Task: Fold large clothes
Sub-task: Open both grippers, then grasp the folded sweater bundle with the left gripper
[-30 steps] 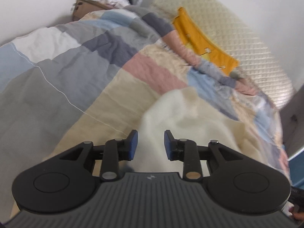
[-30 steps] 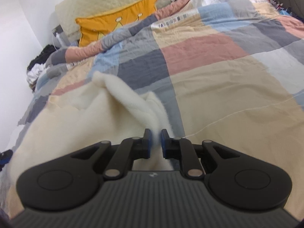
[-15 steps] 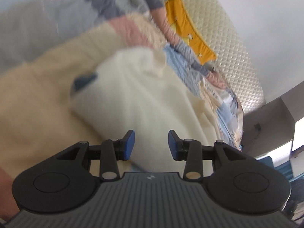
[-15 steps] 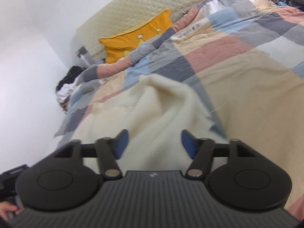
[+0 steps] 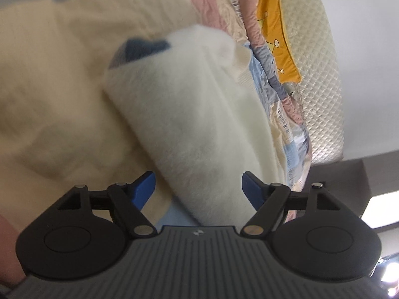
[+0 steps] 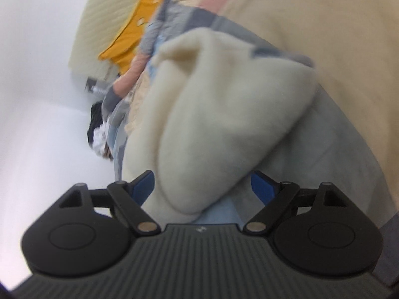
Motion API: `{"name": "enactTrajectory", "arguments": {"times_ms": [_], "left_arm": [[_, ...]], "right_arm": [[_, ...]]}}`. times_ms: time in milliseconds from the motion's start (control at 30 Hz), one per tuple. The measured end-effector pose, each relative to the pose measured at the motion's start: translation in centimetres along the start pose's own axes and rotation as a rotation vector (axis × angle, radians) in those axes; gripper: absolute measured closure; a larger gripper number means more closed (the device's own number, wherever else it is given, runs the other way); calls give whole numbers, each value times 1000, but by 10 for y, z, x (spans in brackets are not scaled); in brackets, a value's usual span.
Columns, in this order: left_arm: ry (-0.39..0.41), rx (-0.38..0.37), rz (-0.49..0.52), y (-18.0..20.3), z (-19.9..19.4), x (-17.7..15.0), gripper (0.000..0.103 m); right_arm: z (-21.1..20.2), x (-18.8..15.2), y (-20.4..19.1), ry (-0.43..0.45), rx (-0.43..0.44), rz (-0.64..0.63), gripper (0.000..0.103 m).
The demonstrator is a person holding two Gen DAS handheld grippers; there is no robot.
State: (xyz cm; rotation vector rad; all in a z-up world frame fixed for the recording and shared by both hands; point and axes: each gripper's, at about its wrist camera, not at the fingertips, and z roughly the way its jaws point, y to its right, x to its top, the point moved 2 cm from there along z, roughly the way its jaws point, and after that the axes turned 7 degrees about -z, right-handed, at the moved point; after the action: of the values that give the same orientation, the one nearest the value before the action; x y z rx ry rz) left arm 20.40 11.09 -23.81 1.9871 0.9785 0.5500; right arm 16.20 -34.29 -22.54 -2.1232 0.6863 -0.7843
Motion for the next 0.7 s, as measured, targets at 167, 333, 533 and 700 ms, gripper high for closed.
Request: {"name": "enactTrajectory", "arguments": {"times_ms": [167,333,533,700], "left_arm": [[-30,-8,-86,-7,31,5,23],[-10,-32,-98,-8,46,9,24],[23,-26,-79,-6,56,18,31],[19,-12,-11,-1,56,29,37]], "right_arm": [[16,4,14,26,-8,122,16],[27,0,25,64,15,190,16],[36,1,26,149,17,220,17],[40,5,19,205,-35,126,31]]}}
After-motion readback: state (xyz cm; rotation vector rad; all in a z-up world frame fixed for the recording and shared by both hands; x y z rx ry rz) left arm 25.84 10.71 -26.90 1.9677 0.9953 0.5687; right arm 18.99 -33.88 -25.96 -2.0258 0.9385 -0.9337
